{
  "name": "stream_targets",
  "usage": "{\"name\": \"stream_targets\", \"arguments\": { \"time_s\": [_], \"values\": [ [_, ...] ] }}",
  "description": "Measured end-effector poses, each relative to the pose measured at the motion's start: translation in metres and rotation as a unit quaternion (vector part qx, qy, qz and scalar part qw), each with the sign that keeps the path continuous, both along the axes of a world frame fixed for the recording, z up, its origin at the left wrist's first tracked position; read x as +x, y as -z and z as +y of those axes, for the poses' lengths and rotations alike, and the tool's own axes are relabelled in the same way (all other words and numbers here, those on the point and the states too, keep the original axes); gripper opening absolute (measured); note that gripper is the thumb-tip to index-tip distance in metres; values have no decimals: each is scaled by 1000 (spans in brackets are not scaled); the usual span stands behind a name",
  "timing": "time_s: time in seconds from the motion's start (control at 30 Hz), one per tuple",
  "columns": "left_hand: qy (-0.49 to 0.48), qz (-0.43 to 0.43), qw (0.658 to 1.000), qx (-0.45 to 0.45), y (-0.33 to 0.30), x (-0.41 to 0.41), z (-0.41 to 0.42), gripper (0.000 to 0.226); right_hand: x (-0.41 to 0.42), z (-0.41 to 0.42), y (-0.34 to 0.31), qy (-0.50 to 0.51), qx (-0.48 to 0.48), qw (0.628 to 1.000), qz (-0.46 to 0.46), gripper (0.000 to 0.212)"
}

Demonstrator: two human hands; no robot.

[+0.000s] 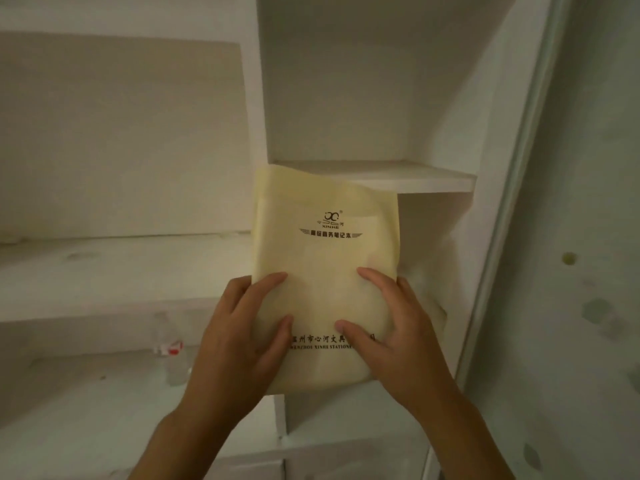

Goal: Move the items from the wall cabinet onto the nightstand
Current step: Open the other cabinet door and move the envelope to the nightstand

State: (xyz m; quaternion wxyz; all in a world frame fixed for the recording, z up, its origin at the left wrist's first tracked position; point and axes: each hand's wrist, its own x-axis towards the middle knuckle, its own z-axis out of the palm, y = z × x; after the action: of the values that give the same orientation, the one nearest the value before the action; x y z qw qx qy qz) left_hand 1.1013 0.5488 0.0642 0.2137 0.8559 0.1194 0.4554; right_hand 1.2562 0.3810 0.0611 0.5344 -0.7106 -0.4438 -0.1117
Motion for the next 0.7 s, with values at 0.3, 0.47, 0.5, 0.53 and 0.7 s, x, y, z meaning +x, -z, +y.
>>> {"name": "stream_targets", "arguments": {
  "time_s": [0.3,0.47,0.5,0.53,0.7],
  "values": [
    [-89,-19,993,-78,56,-156,7,51,-126,46,37,-107,-50,992,30,70],
    [-172,-27,980,-94,75,-270,15,51,-220,83,47,-187,-85,979,6,70],
    [-191,-22,977,-89,78,-292,16,52,-238,91,49,-199,-90,976,-2,70],
    [-209,-13,974,-86,82,-314,17,52,-256,98,51,-210,-98,973,-12,70],
    [-295,11,951,-93,106,-424,13,53,-352,134,64,-273,-134,951,-51,70]
  ]
}}
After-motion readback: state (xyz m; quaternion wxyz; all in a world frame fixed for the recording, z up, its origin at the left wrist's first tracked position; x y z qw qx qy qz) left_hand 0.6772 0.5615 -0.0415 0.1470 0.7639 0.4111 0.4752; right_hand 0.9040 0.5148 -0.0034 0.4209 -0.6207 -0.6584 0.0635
